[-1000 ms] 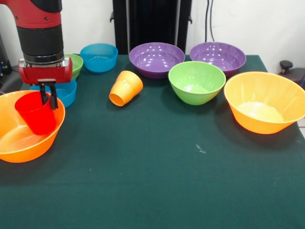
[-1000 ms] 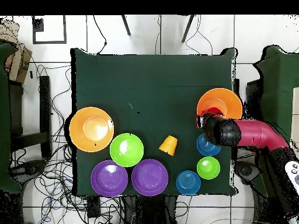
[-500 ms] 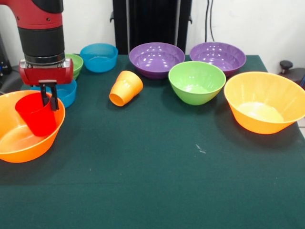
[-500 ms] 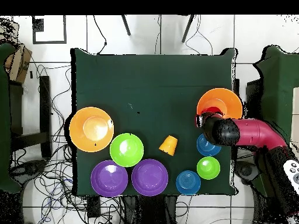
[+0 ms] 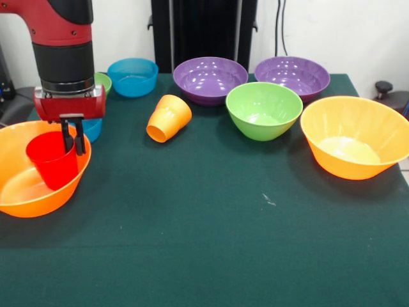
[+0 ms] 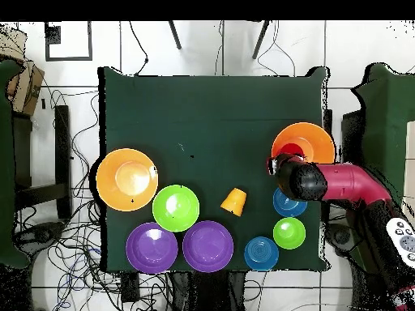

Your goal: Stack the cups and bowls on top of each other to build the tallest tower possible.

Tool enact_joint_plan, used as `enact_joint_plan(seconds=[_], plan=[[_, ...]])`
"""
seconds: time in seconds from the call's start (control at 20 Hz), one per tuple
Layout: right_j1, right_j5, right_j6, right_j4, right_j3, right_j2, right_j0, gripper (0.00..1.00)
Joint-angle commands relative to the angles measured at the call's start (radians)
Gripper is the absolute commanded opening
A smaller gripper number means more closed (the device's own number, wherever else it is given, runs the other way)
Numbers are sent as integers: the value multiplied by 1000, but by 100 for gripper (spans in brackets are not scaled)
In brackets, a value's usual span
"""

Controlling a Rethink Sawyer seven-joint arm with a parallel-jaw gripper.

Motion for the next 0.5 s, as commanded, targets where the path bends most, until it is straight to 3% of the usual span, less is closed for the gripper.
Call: enact_joint_plan(seconds=[0.05, 0.5], plan=[[55, -43, -96, -94, -42, -21, 25, 0], [61, -58, -75, -99, -42, -34, 35, 0]])
